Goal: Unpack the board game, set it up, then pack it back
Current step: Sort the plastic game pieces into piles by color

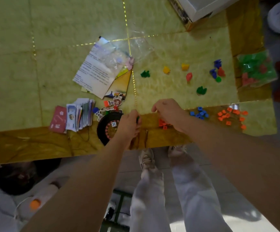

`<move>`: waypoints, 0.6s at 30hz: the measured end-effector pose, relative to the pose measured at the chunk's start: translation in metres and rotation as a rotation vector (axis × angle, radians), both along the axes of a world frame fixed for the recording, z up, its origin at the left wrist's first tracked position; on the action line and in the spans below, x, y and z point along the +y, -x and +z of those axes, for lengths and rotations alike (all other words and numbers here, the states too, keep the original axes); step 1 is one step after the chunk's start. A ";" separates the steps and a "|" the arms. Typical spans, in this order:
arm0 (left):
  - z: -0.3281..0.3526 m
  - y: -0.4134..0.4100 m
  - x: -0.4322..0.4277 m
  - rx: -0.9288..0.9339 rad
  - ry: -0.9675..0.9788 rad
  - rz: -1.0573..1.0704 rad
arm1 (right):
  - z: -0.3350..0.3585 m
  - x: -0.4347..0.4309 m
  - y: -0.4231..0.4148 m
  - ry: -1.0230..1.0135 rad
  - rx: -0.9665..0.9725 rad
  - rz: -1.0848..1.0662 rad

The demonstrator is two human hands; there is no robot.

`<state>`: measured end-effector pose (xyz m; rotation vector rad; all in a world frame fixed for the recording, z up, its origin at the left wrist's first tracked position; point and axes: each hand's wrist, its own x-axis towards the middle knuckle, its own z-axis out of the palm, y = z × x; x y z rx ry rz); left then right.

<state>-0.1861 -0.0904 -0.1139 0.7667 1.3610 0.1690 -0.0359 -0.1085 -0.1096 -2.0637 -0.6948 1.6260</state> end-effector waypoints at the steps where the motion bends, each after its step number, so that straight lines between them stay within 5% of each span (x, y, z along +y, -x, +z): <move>1: -0.005 0.009 -0.006 0.049 -0.011 -0.042 | -0.005 -0.002 0.010 0.013 -0.024 0.047; 8: -0.024 0.060 -0.045 0.382 -0.253 -0.738 | -0.028 -0.019 0.067 0.149 -0.159 0.383; 18: -0.025 0.100 -0.037 0.707 -0.479 -0.697 | -0.034 -0.003 0.111 0.121 -0.166 0.365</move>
